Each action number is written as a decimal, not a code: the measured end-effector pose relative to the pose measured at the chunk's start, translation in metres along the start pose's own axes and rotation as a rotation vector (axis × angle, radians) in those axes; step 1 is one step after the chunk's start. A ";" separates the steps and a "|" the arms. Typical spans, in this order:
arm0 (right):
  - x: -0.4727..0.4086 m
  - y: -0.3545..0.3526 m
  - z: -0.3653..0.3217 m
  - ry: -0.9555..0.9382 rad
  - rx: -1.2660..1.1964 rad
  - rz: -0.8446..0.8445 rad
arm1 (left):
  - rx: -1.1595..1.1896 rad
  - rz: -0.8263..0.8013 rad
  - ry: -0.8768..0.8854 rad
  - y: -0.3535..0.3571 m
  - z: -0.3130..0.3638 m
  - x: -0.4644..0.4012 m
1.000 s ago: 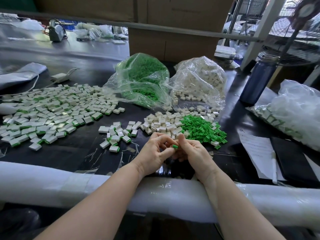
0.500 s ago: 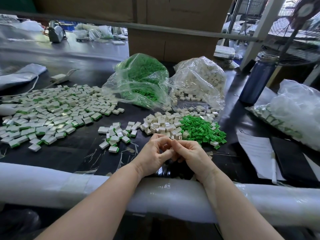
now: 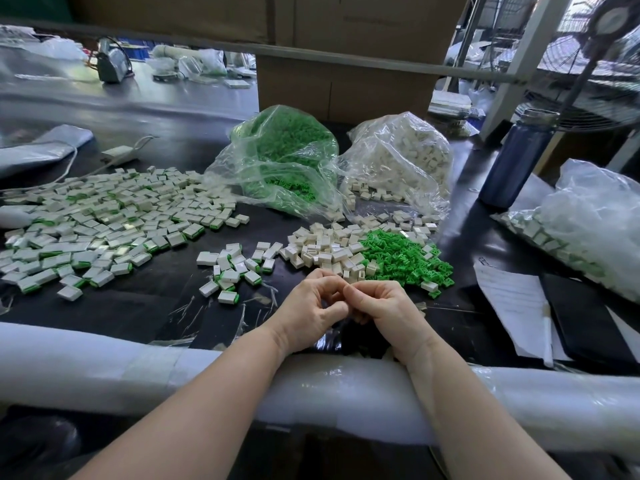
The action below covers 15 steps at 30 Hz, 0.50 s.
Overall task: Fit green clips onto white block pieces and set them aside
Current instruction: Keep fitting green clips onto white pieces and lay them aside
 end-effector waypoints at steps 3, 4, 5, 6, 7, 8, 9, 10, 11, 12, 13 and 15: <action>0.000 0.001 0.000 0.010 -0.017 -0.003 | -0.006 -0.005 -0.006 0.001 -0.001 0.000; 0.001 0.001 -0.001 0.012 -0.023 -0.003 | -0.004 -0.006 -0.007 0.002 -0.002 0.000; 0.001 0.001 -0.001 0.013 -0.030 -0.004 | -0.001 -0.006 -0.008 0.002 -0.002 0.000; 0.001 0.001 -0.002 0.014 -0.036 -0.006 | 0.001 -0.005 -0.008 0.002 -0.002 -0.001; 0.001 0.001 -0.002 0.015 -0.040 -0.008 | -0.001 -0.005 -0.008 0.003 -0.002 -0.001; 0.001 0.001 -0.002 0.016 -0.041 -0.008 | -0.004 -0.004 -0.007 0.003 -0.002 -0.001; 0.001 0.001 -0.002 0.018 -0.042 -0.005 | -0.006 -0.006 -0.006 0.003 -0.003 -0.001; 0.001 0.001 -0.002 0.022 -0.041 0.001 | -0.006 -0.008 -0.005 0.003 -0.003 -0.001; 0.001 0.001 -0.002 0.025 -0.040 0.007 | -0.005 -0.012 -0.004 0.003 -0.004 -0.001; 0.002 0.001 -0.002 0.027 -0.040 0.010 | -0.005 -0.014 -0.004 0.003 -0.004 -0.001; 0.002 0.001 -0.003 0.029 -0.041 0.010 | -0.007 -0.017 -0.004 0.003 -0.005 -0.001; 0.002 0.001 -0.003 0.029 -0.046 0.006 | -0.009 -0.021 -0.004 0.004 -0.005 -0.001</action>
Point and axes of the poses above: each hand's wrist, its own x-axis away from the middle knuckle, its own y-axis out of the palm, z = x × y, the point moved 1 cm from there along -x, towards the middle knuckle, and after that the axes turned 3 degrees about y, right-handed, at the moved point
